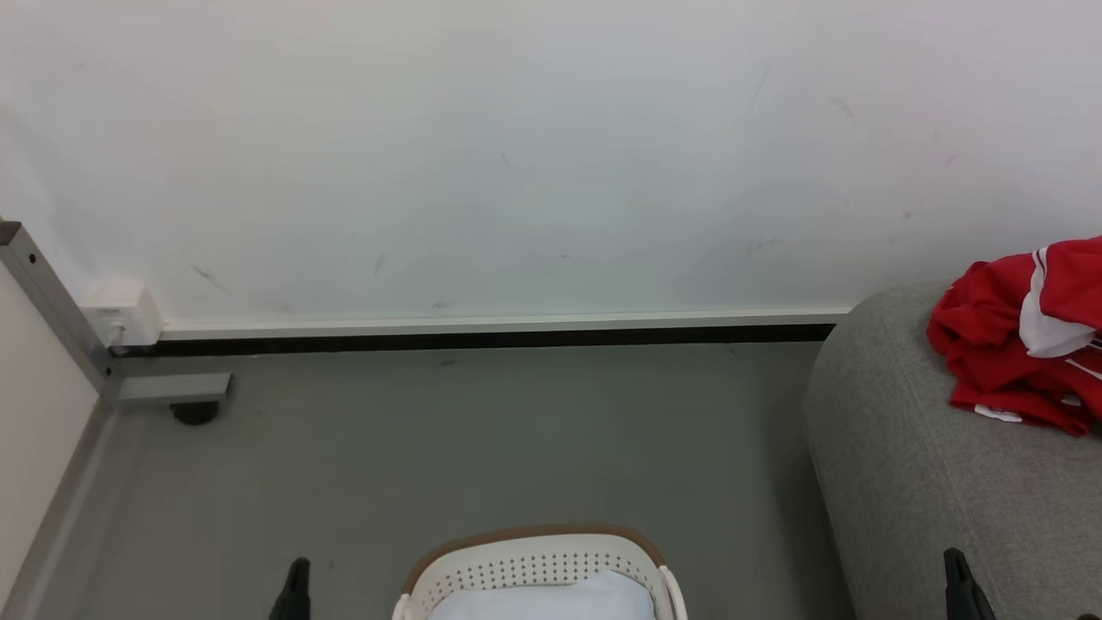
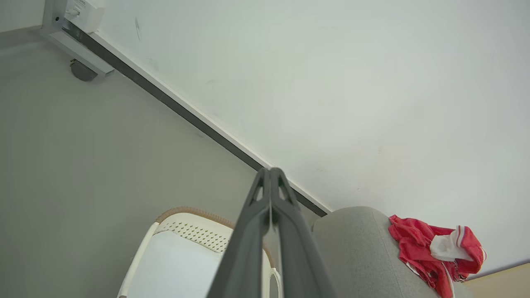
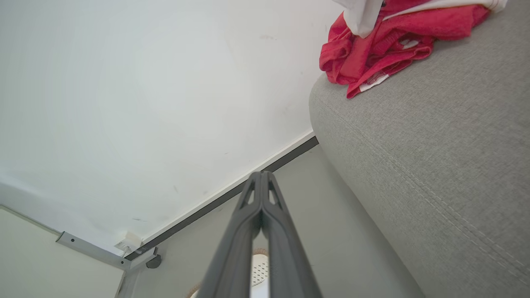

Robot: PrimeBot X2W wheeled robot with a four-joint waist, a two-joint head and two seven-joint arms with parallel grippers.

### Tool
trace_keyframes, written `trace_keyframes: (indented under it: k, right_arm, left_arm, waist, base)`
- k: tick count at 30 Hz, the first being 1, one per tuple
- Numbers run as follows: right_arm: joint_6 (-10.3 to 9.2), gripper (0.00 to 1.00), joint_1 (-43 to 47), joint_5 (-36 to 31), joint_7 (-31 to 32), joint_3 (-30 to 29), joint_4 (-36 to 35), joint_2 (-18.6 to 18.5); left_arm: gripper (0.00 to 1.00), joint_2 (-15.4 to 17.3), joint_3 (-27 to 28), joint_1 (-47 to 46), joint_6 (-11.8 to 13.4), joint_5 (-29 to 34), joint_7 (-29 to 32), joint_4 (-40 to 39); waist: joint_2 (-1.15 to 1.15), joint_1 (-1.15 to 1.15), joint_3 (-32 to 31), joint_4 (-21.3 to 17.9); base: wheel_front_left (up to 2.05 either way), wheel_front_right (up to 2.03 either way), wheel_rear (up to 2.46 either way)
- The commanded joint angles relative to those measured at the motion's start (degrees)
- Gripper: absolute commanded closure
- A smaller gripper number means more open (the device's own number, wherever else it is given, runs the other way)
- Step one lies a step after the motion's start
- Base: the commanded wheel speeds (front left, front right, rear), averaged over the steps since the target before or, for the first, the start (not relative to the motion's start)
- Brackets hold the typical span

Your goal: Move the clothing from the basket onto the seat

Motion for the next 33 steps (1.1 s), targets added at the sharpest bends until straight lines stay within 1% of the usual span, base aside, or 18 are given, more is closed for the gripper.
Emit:
trace_keyframes:
  k: [1,22,33]
  right_arm:
    - [-0.03,1.0,-1.9,1.9,0.3,-0.3,-0.9,-0.5]
    - [-0.05,1.0,-4.0,16.8,4.2,-1.7,-1.6,-0.7]
    - [-0.06,1.0,-5.0,22.8,5.8,-2.2,-1.9,-0.8]
  left_arm:
    - [1.0,0.2,0.5,-1.6,0.0,-2.0,0.5,-0.6]
    - [1.0,0.0,2.3,-4.4,0.0,-16.6,4.4,-0.3]
    - [1.0,-0.1,3.0,-5.6,0.0,-22.4,6.0,-0.2]
  waist:
    - [0.0,0.0,0.0,0.0]
    - [0.0,0.0,0.8,0.5]
    - [0.0,0.0,1.2,0.7]
  base:
    - [0.0,0.0,0.0]
    - [0.0,0.0,0.0]
    - [0.0,0.0,0.0]
